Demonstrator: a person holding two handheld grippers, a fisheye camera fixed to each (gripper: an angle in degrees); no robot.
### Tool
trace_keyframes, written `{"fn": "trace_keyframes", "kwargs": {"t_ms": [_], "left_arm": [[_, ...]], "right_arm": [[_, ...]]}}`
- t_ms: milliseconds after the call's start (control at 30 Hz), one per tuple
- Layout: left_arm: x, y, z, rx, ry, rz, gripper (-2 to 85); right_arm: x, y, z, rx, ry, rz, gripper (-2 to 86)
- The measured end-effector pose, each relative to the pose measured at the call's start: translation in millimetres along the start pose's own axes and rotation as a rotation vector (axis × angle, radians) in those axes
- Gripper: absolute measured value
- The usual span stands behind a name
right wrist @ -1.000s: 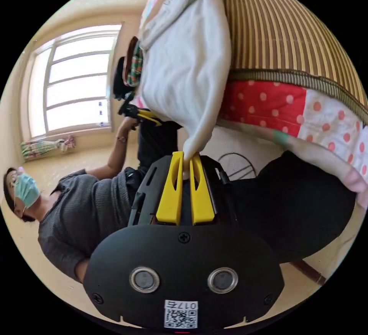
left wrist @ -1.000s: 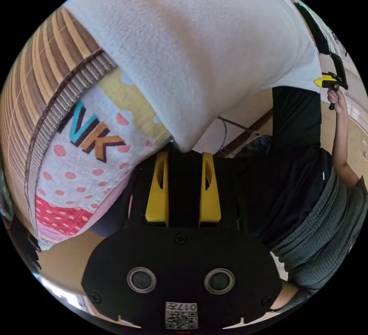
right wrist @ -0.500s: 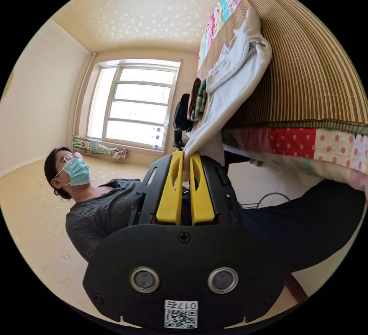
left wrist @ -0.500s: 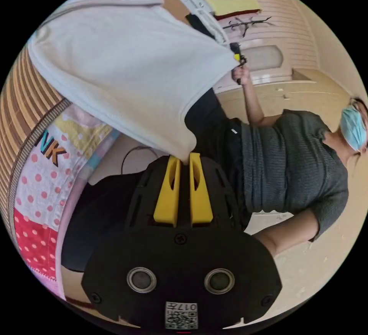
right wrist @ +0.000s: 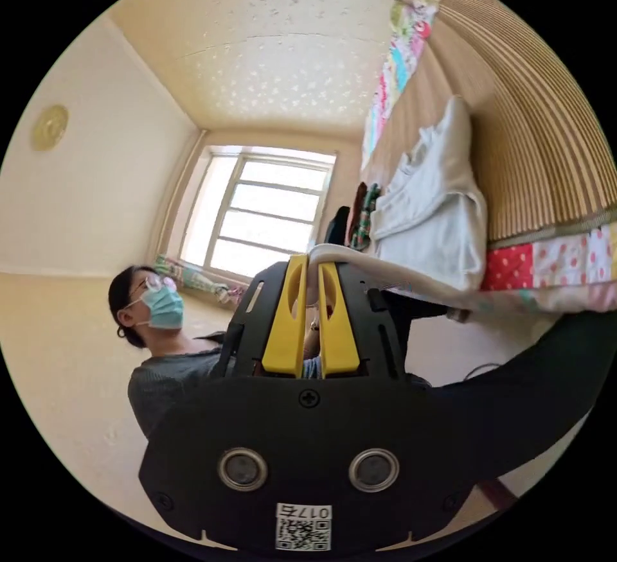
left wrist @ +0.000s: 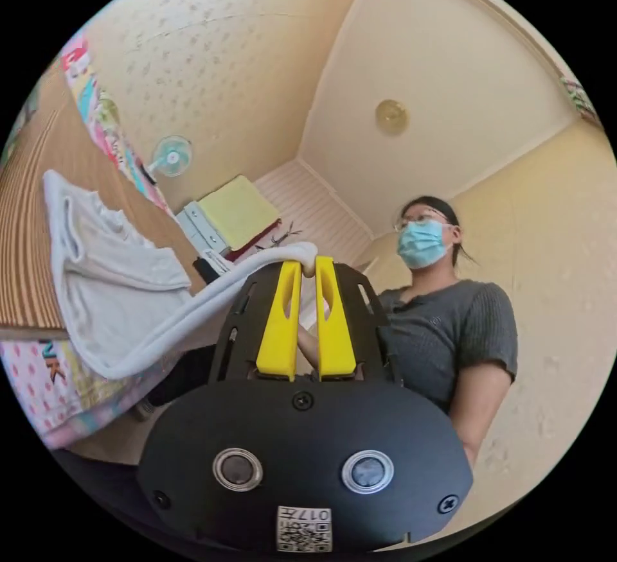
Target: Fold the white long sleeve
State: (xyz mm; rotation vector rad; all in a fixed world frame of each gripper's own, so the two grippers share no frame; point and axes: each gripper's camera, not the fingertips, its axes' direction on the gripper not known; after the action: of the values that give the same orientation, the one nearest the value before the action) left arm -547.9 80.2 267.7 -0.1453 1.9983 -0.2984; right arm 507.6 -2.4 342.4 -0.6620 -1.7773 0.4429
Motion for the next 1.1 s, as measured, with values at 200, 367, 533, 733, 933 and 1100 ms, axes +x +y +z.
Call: {"fn": "trace_keyframes", "kwargs": {"t_ms": [200,367,533,733,933,1100], "left_arm": [[-7.8,-55.2,32.0,0.138,-0.205,0.047,4.1],[-22.2,-167.3,99.2,0.087,-0.332,0.094,4.7],[-30.6,-209.1,127.3,0.082,-0.544,0.104,12.7],[-63.3,-122.7,149.6,-0.164,-0.872,0.045,13.5],[-80.5,-53.1,184.9,-0.347,-0.992,0.019,11.5],[-51.5,-4.4,179.6,-0.451,-0.994,-0.021,5.0]], "right_arm": [[13.0,-66.9,17.8,0.143,-0.125,0.039,1.5],[-24.4,-175.3,58.9,0.27,0.077,-0.163,3.2],[-40.8,-203.4,106.4,0.212,0.289,-0.361,11.0],[2.6,-132.1,120.9,0.12,0.533,-0.312,14.2],[56.2,-68.4,161.8,-0.077,0.633,-0.189,12.6],[51.6,-22.2,156.1,-0.138,0.572,-0.142,6.3]]}}
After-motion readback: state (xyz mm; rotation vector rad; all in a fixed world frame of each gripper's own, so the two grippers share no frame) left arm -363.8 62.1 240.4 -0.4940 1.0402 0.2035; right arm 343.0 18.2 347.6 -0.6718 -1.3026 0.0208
